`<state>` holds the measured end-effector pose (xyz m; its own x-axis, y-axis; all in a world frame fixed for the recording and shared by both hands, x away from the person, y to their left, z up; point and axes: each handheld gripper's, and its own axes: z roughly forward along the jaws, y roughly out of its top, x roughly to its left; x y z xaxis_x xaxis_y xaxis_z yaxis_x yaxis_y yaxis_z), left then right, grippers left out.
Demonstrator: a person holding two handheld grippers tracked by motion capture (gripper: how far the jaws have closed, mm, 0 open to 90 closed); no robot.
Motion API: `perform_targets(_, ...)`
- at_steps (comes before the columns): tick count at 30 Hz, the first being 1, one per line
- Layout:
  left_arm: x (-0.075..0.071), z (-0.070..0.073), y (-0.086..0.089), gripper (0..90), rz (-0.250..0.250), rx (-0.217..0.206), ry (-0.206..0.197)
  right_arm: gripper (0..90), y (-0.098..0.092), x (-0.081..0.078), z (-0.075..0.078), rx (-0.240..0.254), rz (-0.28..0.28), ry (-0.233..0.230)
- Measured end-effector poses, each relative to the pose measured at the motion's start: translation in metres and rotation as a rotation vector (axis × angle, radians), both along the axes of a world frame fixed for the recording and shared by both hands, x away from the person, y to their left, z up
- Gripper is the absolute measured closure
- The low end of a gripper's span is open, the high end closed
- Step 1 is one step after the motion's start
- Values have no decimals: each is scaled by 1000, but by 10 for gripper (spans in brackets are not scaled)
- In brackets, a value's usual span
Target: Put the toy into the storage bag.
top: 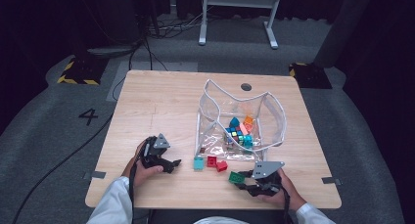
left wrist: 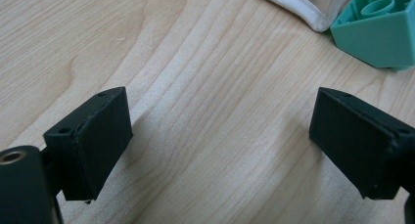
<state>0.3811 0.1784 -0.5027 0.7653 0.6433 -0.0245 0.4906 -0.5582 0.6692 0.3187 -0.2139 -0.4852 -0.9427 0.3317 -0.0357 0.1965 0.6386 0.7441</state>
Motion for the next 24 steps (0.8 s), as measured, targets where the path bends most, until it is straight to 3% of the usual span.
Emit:
perform_targets(3, 0, 0, 0, 88, 1, -1, 0, 592, -15, -1, 4, -18, -46, -22)
perform_targets(5, 0, 0, 0, 88, 1, -1, 0, 592, -28, -1, 7, 3, -67, -8)
perform_targets(13, 0, 0, 0, 88, 1, -1, 1, 593, -70, -1, 16, -2, -126, -36)
perform_targets(17, 0, 0, 0, 88, 1, -1, 1, 592, -85, 4, 17, -8, -167, -44)
perform_targets(20, 0, 0, 0, 88, 1, -1, 1, 592, -96, 7, 18, 16, -212, -46)
perform_targets(24, 0, 0, 0, 88, 1, -1, 1, 593, -109, 11, 14, -1, -269, -62)
